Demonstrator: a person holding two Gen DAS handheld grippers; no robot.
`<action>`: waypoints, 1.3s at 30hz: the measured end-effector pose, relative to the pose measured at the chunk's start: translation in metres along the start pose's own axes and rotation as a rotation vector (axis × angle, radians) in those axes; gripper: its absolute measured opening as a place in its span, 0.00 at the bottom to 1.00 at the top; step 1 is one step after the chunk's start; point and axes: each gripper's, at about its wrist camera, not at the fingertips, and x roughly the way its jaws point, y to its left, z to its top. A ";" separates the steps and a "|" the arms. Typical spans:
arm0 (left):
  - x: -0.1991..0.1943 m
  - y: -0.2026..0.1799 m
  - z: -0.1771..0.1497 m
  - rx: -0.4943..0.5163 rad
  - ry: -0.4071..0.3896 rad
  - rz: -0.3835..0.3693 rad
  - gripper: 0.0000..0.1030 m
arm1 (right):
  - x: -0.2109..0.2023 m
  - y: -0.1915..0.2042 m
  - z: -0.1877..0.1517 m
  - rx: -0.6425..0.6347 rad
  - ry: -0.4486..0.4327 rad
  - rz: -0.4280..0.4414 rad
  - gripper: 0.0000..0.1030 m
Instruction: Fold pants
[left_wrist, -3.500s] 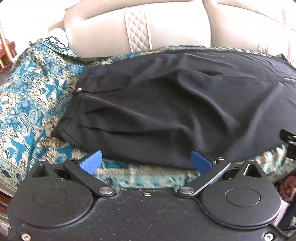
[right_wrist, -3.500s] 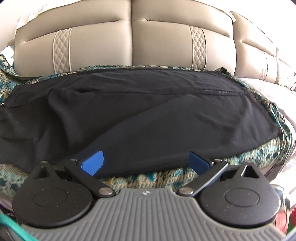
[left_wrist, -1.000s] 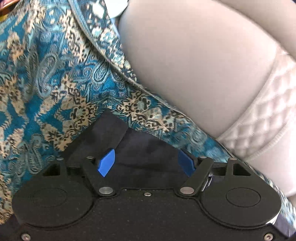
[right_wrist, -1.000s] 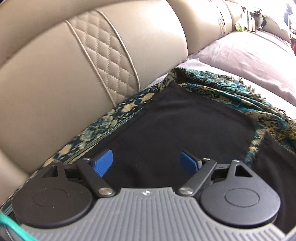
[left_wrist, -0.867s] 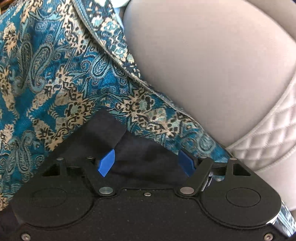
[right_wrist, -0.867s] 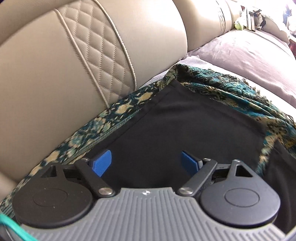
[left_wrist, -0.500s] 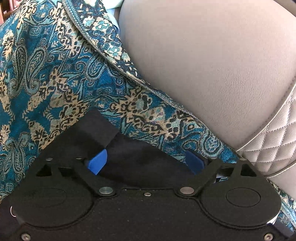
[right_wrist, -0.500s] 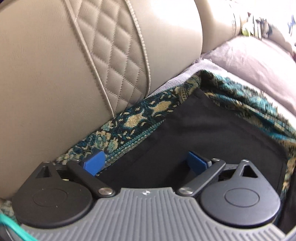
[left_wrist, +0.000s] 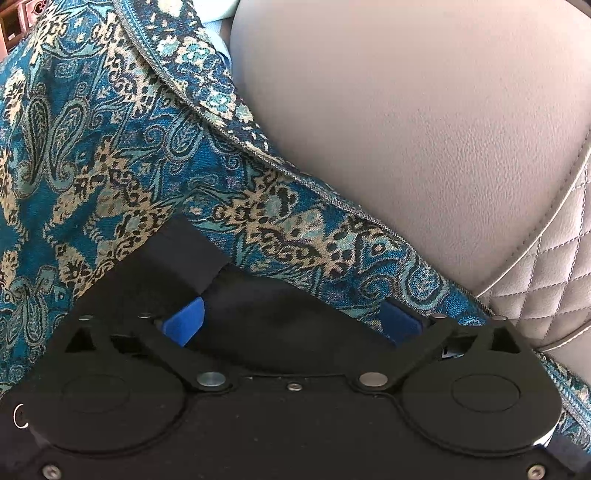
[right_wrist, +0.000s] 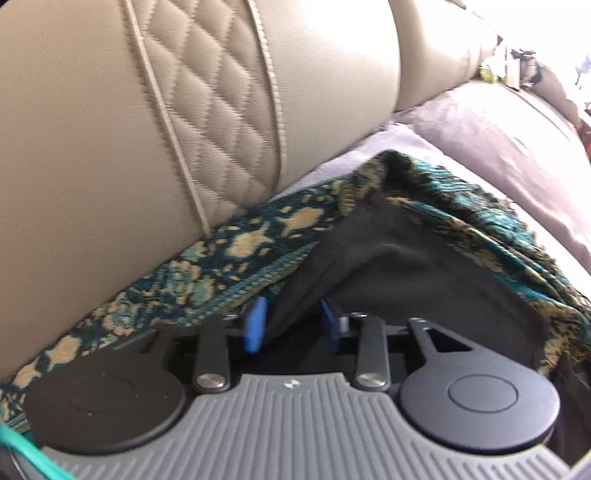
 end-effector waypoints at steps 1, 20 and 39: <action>0.000 -0.001 0.000 0.004 -0.002 0.004 1.00 | 0.003 0.003 0.000 -0.015 0.003 0.011 0.65; 0.000 0.008 0.005 -0.053 0.018 -0.051 0.99 | -0.055 -0.069 -0.043 0.045 -0.172 0.162 0.03; -0.160 0.104 -0.053 0.140 -0.307 -0.173 0.02 | -0.144 -0.169 -0.087 0.083 -0.302 0.230 0.03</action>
